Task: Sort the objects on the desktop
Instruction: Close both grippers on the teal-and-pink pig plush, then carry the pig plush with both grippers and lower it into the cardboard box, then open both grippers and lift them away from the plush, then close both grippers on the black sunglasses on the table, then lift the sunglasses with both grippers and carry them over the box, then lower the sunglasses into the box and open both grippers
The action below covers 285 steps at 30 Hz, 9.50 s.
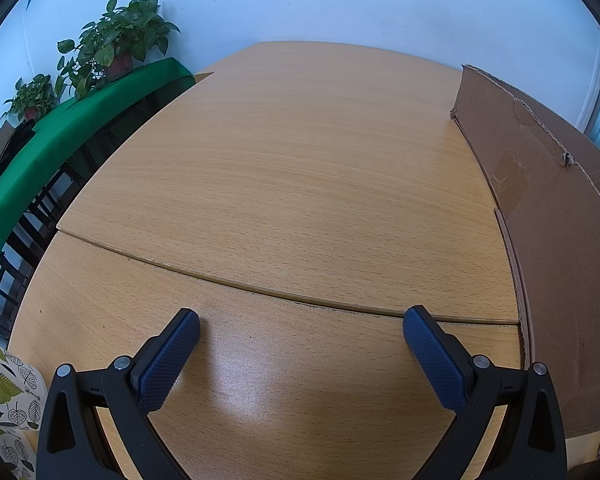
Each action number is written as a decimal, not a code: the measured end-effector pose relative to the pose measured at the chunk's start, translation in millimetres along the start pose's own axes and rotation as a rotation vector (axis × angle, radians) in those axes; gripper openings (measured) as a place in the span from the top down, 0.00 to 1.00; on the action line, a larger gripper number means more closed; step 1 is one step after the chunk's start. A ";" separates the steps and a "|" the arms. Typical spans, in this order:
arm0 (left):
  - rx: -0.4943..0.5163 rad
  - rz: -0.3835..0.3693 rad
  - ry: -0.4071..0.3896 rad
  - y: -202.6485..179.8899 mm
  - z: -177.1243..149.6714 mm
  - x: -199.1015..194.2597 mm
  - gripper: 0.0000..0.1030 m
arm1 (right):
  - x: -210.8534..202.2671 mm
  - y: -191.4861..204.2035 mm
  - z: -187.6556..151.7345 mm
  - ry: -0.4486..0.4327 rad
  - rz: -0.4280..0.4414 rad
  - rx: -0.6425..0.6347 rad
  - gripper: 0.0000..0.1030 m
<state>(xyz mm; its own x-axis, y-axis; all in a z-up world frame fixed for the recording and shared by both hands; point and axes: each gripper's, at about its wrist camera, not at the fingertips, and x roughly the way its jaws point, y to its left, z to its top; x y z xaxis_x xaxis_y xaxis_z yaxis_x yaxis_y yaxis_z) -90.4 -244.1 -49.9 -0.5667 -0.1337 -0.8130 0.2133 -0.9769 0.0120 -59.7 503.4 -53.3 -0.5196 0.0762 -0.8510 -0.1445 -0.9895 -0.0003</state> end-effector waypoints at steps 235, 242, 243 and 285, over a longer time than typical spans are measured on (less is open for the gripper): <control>0.258 -0.963 0.284 -380.5 201.7 4.5 0.96 | -15.8 321.0 168.7 -0.097 0.528 -0.363 0.43; 0.221 -0.914 0.414 -397.9 178.4 65.6 0.96 | 47.1 314.3 164.8 0.049 0.524 -0.329 0.43; 0.216 -0.911 0.427 -398.6 176.2 70.5 0.96 | 53.2 313.9 163.4 0.068 0.521 -0.330 0.44; 0.270 -0.485 -0.523 -241.9 43.0 -261.5 0.00 | -185.7 282.3 22.5 -0.474 0.286 -0.290 0.14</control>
<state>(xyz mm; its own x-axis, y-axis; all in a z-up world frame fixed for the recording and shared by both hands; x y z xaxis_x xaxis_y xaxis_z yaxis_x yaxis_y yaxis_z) -28.0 20.1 184.9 -0.8648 0.3250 -0.3827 -0.3195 -0.9442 -0.0798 -22.9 212.6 116.4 -0.8310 -0.2163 -0.5126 0.2554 -0.9668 -0.0062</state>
